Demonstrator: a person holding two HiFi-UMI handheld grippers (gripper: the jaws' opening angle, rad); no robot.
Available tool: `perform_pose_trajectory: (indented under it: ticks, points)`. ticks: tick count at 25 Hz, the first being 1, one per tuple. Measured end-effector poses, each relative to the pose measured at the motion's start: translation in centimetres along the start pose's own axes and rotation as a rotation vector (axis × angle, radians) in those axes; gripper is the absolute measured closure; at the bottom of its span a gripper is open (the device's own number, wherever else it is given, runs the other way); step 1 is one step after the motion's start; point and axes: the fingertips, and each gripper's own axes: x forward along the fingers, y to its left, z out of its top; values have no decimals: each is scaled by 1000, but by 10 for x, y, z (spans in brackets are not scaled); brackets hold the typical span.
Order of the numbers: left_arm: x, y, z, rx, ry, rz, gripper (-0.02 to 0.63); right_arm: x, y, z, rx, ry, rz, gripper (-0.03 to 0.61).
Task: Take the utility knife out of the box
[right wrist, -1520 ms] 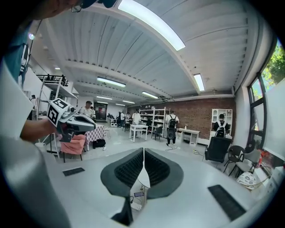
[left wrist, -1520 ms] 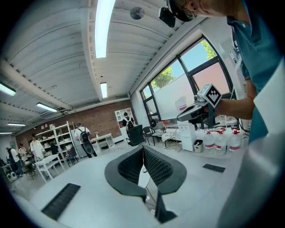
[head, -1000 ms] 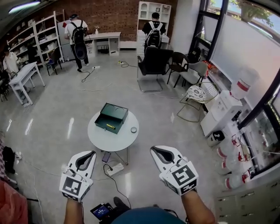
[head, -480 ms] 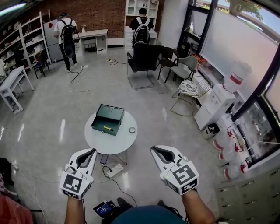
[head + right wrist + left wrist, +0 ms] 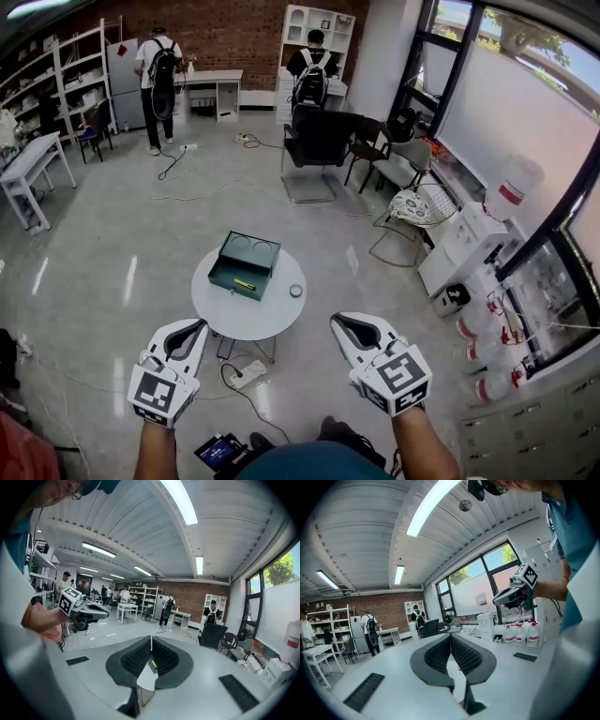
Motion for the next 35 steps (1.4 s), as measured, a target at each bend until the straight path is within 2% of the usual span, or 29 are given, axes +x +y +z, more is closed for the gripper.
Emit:
perform_pose_trajectory:
  ticks: [7, 14, 18, 22, 29, 35]
  points:
    - [-13, 46, -21, -17, 32, 108, 594, 72, -5, 10, -26, -30, 98, 540]
    - [-18, 77, -21, -28, 95, 241, 594, 145, -11, 28, -81, -40, 270, 538]
    - [1, 93, -18, -41, 101, 306, 594, 191, -26, 32, -106, -45, 356, 538]
    - [18, 113, -33, -74, 123, 369, 594, 236, -31, 32, -137, -32, 440, 538]
    - [47, 139, -61, -121, 173, 430, 594, 309, -43, 24, -157, -2, 533, 538]
    - [72, 158, -89, -157, 215, 456, 594, 370, -55, -1, -160, 38, 581, 538]
